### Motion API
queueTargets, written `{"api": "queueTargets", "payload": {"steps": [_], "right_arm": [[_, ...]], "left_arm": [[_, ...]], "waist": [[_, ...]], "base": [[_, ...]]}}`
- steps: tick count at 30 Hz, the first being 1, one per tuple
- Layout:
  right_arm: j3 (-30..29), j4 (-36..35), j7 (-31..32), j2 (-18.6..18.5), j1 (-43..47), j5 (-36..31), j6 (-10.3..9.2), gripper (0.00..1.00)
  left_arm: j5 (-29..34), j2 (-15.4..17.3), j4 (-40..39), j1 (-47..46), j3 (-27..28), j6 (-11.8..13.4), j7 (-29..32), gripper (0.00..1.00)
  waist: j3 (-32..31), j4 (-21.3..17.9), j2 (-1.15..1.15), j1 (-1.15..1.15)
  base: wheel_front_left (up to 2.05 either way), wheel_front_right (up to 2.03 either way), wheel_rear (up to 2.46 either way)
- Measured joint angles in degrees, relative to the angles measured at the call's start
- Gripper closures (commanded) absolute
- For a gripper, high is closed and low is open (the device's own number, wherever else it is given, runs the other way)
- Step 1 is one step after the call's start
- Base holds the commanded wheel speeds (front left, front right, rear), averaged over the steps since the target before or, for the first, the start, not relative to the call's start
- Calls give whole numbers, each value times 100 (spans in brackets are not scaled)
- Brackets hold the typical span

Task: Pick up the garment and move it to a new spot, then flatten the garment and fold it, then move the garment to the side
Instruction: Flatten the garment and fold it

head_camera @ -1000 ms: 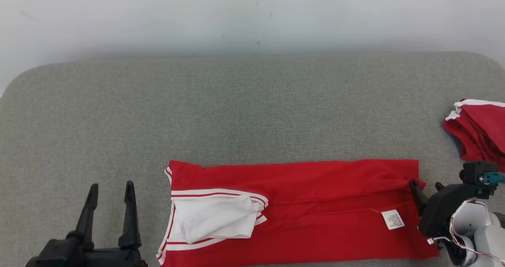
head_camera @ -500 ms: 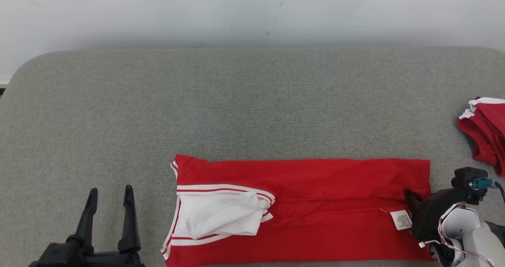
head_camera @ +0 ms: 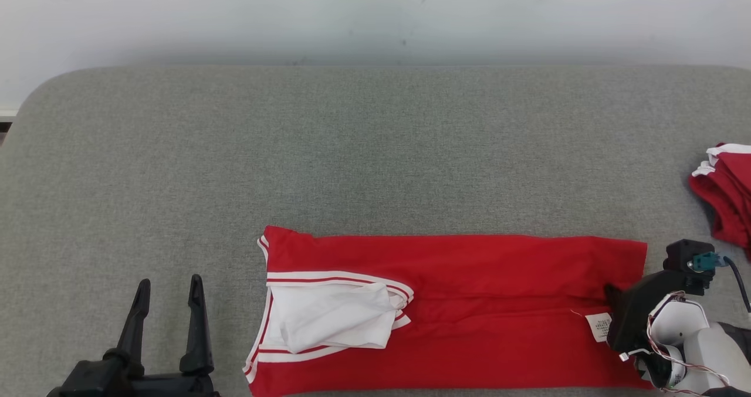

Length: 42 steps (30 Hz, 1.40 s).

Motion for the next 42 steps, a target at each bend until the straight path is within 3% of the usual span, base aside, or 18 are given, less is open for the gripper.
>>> {"api": "queueTargets", "payload": {"steps": [8,13,20,25,29,34,35,42], "right_arm": [[-285,-81,-280,24,-6,-215,45,100],[-786,-269,-355,-231,-18,-430,42,100],[-1401,-735,-208,-532,7,-790,40,100],[-1680,-1359,34,-423,254,-1176,38,100],[-1213,-1739,224,-151,443,-1050,37,100],[-36,-2203,438,190,682,-567,37,100],[-36,-2203,438,190,682,-567,37,100],[1473,-2328,516,444,697,0,37,100]], "left_arm": [[22,-5,-7,-4,18,47,0,0],[15,-9,-40,35,20,100,0,0],[-21,-10,-98,65,-25,171,0,0],[-22,-11,-111,109,-54,200,0,0],[-21,-10,-98,152,-24,199,0,0],[-19,-10,-73,258,1,199,0,0],[-19,-10,-73,258,1,199,0,0],[-21,-11,-16,344,-103,190,0,0]], "waist": [[-49,0,1,1],[-111,-57,2,2],[-190,-133,2,2],[-293,-156,2,1],[-401,-162,2,2],[-568,-165,1,1],[-568,-165,1,1],[-720,-97,1,0]], "base": [[0,0,0],[0,0,0],[0,0,0],[0,0,0],[0,0,0],[0,0,0],[0,0,0],[0,0,0]]}}
